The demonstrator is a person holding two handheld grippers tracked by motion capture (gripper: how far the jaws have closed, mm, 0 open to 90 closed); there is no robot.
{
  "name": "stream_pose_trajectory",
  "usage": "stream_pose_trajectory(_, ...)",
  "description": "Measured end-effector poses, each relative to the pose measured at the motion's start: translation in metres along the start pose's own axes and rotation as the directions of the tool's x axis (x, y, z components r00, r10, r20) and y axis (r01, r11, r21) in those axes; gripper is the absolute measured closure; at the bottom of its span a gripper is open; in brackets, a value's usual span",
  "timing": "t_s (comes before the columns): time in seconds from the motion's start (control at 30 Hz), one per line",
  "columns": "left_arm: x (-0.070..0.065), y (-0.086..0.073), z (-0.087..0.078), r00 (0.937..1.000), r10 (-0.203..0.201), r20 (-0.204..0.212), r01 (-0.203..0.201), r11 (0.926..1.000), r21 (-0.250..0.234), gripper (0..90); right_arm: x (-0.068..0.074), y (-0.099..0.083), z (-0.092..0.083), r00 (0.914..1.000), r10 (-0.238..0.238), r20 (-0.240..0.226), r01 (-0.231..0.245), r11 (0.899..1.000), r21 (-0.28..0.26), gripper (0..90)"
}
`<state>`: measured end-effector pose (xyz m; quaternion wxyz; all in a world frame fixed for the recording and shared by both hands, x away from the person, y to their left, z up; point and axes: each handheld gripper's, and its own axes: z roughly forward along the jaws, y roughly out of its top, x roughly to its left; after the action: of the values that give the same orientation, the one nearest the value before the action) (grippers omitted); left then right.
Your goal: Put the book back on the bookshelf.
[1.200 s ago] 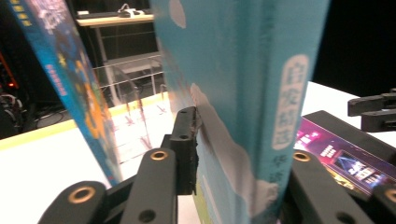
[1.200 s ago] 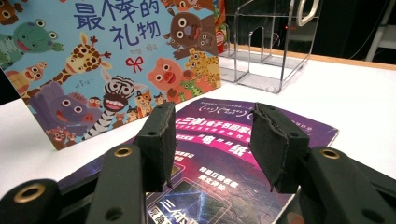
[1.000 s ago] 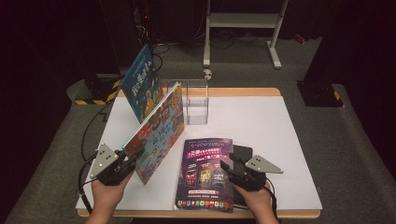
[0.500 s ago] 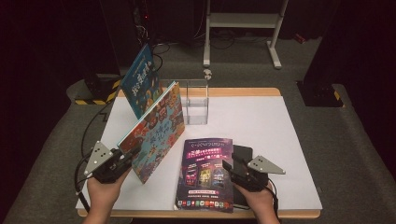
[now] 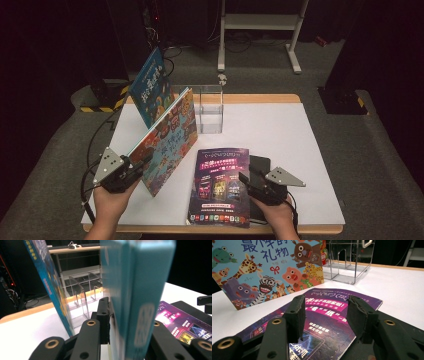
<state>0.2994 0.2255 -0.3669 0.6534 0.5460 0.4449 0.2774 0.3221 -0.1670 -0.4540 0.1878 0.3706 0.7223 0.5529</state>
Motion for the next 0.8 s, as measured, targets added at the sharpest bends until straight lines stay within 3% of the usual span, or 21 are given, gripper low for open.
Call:
stream_pose_trajectory(0.23,0.003,0.006,0.009,1.0,0.0,0.0,0.0,0.9999,-0.017,74.7,-0.003,-0.001,-0.001,0.9999,0.01,0.011,-0.01,1.0,0.003,47.2)
stream_pose_trajectory(0.33,0.003,0.008,0.014,0.9996,-0.027,0.003,0.027,0.9994,-0.024,72.4,-0.006,-0.002,-0.003,0.9996,0.015,0.022,-0.016,1.0,0.002,46.9)
stream_pose_trajectory(0.47,0.002,0.01,0.02,0.9995,-0.031,0.003,0.032,0.9993,-0.019,71.9,-0.007,-0.002,-0.004,0.9995,0.02,0.026,-0.02,1.0,-0.002,46.9)
stream_pose_trajectory(0.67,0.0,0.009,0.022,0.9998,0.0,-0.021,0.0,0.9994,-0.034,75.4,-0.006,-0.003,-0.002,0.9995,0.018,0.024,-0.018,1.0,0.007,46.8)
stream_pose_trajectory(0.8,-0.001,0.008,0.021,0.9997,-0.01,-0.024,0.009,0.9991,-0.04,77.1,-0.005,-0.004,-0.002,0.9996,0.015,0.023,-0.015,1.0,0.011,46.9)
